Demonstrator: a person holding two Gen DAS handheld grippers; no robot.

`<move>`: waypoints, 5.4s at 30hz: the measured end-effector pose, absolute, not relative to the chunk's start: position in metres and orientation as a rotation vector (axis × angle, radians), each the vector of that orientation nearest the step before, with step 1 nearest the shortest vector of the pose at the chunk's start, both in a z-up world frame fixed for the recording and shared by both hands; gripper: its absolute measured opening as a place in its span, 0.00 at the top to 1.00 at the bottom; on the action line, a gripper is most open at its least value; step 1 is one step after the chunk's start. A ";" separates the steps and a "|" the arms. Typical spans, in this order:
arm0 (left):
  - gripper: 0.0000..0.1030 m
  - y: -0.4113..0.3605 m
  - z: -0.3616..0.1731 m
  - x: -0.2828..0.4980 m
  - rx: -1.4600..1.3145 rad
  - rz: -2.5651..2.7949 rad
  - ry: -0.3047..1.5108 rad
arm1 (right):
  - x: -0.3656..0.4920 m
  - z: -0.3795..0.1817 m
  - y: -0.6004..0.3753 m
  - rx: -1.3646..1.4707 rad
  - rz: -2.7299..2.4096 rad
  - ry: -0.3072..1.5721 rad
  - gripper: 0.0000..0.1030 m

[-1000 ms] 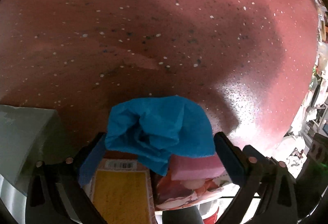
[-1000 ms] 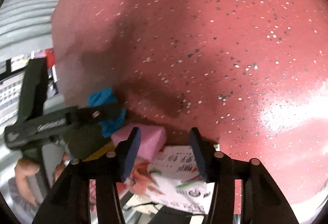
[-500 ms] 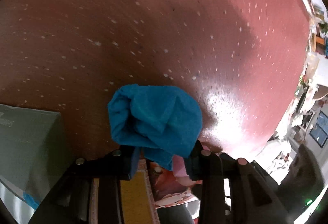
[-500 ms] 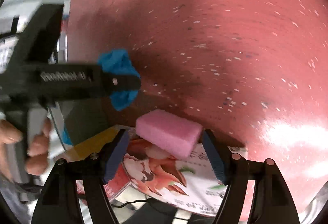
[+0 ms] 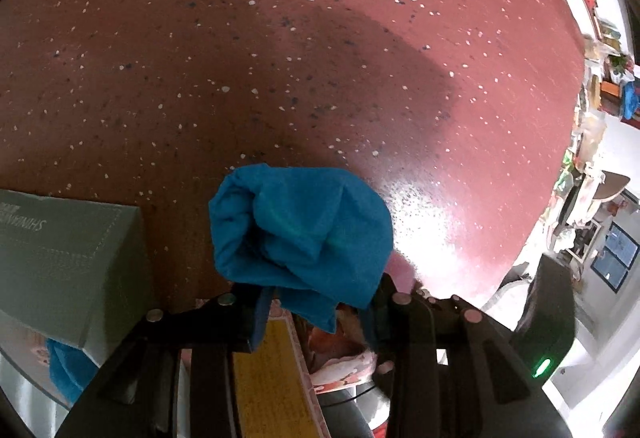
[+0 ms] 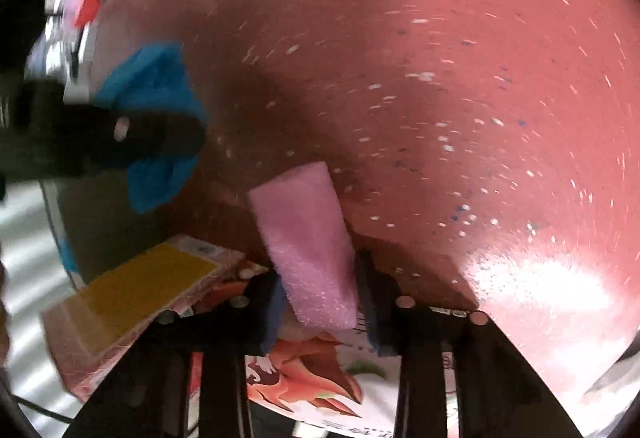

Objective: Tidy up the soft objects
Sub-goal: 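Grasp the blue cloth with the left tool while the right tool grasps the pink sponge, then carry the blue cloth and pink sponge with both tools over the white box, then lower the blue cloth and pink sponge into the white box and open both tools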

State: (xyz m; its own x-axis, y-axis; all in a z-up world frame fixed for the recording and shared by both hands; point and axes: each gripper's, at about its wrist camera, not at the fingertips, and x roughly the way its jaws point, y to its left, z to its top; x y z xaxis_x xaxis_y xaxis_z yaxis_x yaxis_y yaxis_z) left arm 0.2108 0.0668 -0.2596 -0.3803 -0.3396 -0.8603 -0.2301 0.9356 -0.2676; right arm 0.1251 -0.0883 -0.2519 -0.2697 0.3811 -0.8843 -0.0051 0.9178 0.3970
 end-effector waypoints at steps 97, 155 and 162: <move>0.62 0.078 -0.112 -0.058 0.044 -0.551 1.479 | -0.077 -0.102 -0.062 0.271 0.230 1.571 0.74; 0.62 0.254 -0.162 -0.057 -0.261 -0.021 1.530 | -0.017 -0.130 0.126 0.028 0.578 1.670 0.74; 0.62 0.256 -0.172 -0.053 -0.261 -0.013 1.546 | -0.014 -0.141 0.130 0.036 0.569 1.694 0.74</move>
